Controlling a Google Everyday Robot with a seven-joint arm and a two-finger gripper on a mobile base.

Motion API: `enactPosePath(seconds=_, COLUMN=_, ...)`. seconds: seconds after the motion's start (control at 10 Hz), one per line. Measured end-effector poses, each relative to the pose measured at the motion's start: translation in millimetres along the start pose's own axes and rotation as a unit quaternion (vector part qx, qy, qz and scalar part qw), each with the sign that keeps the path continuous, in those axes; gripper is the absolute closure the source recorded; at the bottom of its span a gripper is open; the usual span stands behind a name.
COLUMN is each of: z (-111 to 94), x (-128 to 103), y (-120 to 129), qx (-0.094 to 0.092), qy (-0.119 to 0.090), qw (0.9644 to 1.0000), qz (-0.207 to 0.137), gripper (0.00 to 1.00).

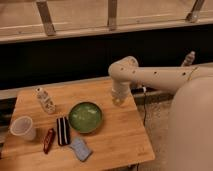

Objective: Push the ceramic bowl across the table

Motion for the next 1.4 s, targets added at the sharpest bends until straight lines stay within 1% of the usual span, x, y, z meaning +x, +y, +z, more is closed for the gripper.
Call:
enactPosePath(seconds=0.1, z=8, x=3, y=2, qx=0.004, qy=0.011, qw=0.9999, qz=-0.004, gripper=1.0)
enactPosePath(seconds=0.3, z=51, x=14, y=11, qx=0.018, qy=0.046, qw=0.9986, qz=-0.018, gripper=1.0)
enactPosePath(seconds=0.4, z=68, x=19, y=15, qx=0.024, qy=0.061, qw=0.9975, qz=-0.025, gripper=1.0)
enactPosePath(seconds=0.5, z=88, x=27, y=21, qx=0.032, qy=0.082, qw=0.9956, qz=-0.033, gripper=1.0)
enactPosePath(seconds=0.6, z=100, x=34, y=26, qx=0.038, qy=0.099, qw=0.9936, qz=-0.04, gripper=1.0)
enactPosePath(seconds=0.8, z=110, x=45, y=35, qx=0.042, qy=0.119, qw=0.9905, qz=-0.054, gripper=1.0)
enactPosePath(seconds=0.9, z=110, x=50, y=40, qx=0.04, qy=0.125, qw=0.9894, qz=-0.062, gripper=1.0)
enactPosePath(seconds=1.1, z=108, x=61, y=54, qx=0.028, qy=0.133, qw=0.9874, qz=-0.082, gripper=1.0)
enactPosePath(seconds=1.2, z=104, x=68, y=69, qx=0.02, qy=0.135, qw=0.9857, qz=-0.1, gripper=1.0)
enactPosePath(seconds=1.3, z=104, x=71, y=78, qx=0.015, qy=0.135, qw=0.9846, qz=-0.11, gripper=1.0)
enactPosePath(seconds=1.4, z=103, x=75, y=95, qx=0.009, qy=0.135, qw=0.9826, qz=-0.128, gripper=1.0)
